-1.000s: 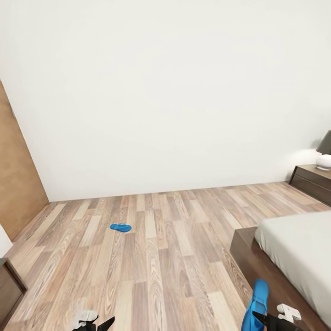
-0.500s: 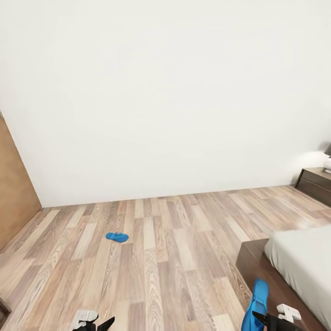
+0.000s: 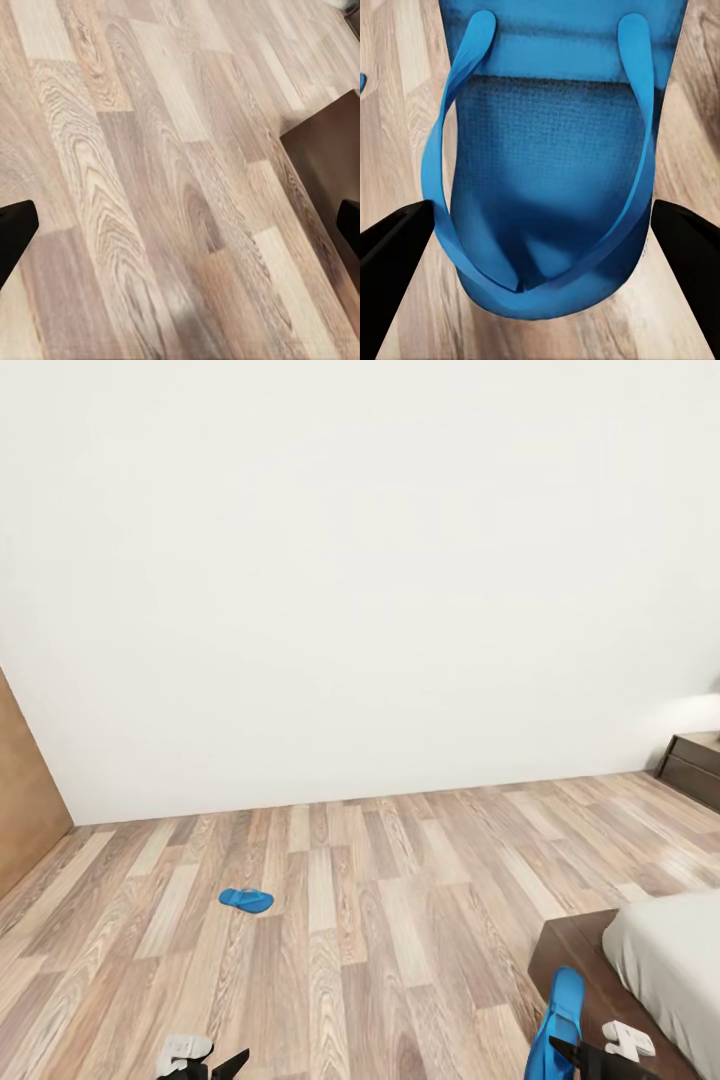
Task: In the bedroom, move the book from the bed onto either nightstand, and place the two sandals side by side next to the bed.
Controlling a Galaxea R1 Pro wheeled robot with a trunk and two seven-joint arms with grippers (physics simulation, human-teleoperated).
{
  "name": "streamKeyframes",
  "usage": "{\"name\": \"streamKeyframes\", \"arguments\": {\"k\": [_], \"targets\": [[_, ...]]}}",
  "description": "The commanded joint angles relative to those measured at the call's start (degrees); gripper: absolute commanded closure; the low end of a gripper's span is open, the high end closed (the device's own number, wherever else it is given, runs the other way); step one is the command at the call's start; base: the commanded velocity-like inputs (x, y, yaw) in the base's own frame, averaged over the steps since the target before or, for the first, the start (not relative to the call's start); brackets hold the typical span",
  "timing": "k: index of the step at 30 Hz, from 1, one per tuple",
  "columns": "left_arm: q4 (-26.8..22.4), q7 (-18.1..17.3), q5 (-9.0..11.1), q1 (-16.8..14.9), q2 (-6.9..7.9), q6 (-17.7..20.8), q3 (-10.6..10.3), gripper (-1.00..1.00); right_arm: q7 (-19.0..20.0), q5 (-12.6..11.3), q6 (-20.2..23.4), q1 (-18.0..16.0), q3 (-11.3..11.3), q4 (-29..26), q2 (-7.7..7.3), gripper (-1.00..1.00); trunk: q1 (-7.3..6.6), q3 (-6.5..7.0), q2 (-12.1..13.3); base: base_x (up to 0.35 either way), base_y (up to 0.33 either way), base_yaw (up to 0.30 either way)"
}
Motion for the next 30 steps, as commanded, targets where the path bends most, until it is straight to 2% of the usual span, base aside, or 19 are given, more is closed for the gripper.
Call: {"name": "streamKeyframes", "arguments": {"k": [1, 30], "targets": [[0.03, -0.27, 0.3, -0.04, -0.01, 0.29, 0.07, -1.0, 0.3, -0.2, 0.55, -0.05, -0.39, -0.04, 0.03, 1.0, 0.02, -0.06, -0.02, 0.325, 0.0, 0.0], [0.03, -0.27, 0.3, -0.04, -0.02, 0.29, 0.06, -1.0, 0.3, -0.22, 0.53, -0.05, -0.39, -0.04, 0.03, 1.0, 0.02, -0.06, -0.02, 0.325, 0.0, 0.0]]}}
